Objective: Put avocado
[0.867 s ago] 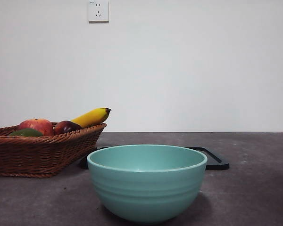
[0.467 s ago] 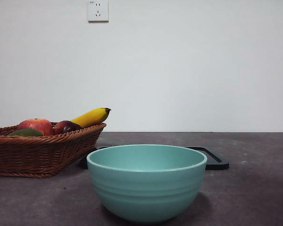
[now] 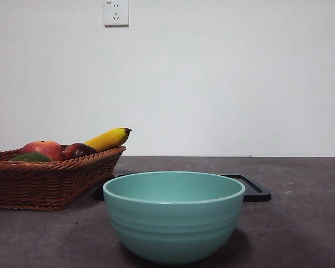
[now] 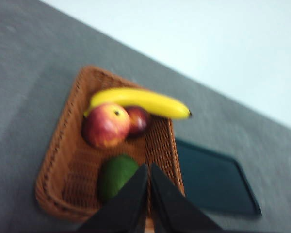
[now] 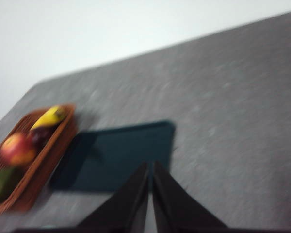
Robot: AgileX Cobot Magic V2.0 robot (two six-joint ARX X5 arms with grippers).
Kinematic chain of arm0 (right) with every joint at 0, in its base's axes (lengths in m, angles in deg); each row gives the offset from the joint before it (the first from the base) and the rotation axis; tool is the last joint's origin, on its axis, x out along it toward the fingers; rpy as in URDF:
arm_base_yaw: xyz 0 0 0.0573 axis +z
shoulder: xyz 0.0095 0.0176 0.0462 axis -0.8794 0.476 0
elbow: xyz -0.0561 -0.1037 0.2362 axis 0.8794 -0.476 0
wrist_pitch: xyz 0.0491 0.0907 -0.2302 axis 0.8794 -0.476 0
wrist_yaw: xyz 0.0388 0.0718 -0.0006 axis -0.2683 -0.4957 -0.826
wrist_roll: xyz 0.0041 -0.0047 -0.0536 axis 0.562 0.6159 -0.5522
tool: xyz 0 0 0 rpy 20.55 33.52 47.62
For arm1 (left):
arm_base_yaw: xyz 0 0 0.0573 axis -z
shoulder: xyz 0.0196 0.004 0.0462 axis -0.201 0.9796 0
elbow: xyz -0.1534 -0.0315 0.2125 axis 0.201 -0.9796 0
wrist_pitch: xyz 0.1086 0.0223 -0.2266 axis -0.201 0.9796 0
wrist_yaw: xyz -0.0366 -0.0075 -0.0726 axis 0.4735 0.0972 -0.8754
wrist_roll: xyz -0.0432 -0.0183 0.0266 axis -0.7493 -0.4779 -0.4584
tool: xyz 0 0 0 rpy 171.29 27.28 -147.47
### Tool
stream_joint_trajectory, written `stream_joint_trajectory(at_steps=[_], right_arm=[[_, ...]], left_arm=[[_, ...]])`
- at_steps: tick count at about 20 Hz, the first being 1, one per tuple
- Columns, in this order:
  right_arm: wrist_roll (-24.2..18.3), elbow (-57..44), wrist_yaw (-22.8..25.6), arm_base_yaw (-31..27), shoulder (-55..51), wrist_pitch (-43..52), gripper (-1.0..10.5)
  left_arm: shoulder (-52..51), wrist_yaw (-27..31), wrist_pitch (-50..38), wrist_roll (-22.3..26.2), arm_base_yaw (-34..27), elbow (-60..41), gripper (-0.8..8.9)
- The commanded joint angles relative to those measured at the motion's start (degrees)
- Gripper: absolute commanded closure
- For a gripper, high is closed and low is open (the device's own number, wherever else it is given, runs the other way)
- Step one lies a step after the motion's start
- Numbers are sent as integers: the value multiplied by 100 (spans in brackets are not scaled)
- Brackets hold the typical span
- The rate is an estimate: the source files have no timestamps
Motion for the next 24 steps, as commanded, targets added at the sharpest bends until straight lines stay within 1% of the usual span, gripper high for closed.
stream_joint_trajectory(at_steps=[1, 4, 7, 9, 12, 15, 18, 21, 24], right_arm=[[-673, 686, -332, 44, 546, -590, 940], [-953, 1303, -428, 219, 1051, -1198, 940], [-1270, 1869, -514, 503, 1515, -1873, 940], [-1449, 2135, -518, 715, 1749, -2238, 940], [-1727, 2531, -514, 1300, 2120, -2850, 940], [-1875, 2671, -503, 1958, 2312, -3180, 940], [-1886, 2673, -501, 2505, 2347, -3340, 940], [-1904, 2673, -498, 2789, 2345, -3427, 940], [-1904, 2673, -501, 2852, 2345, -3418, 940]], left_arm=[[455, -393, 354, 785, -15, 485, 804], [898, -798, 717, 1093, 22, 828, 804], [1285, -1213, 1003, 1165, 140, 1086, 804], [1508, -1357, 1257, 1296, 238, 1263, 804], [1823, -1419, 1794, 1458, 492, 1635, 804], [2031, -1434, 2459, 1700, 734, 2063, 804], [2079, -1436, 3010, 1910, 944, 2358, 804], [2079, -1434, 3244, 2022, 1062, 2389, 804], [2079, -1434, 3309, 2024, 1078, 2389, 804]])
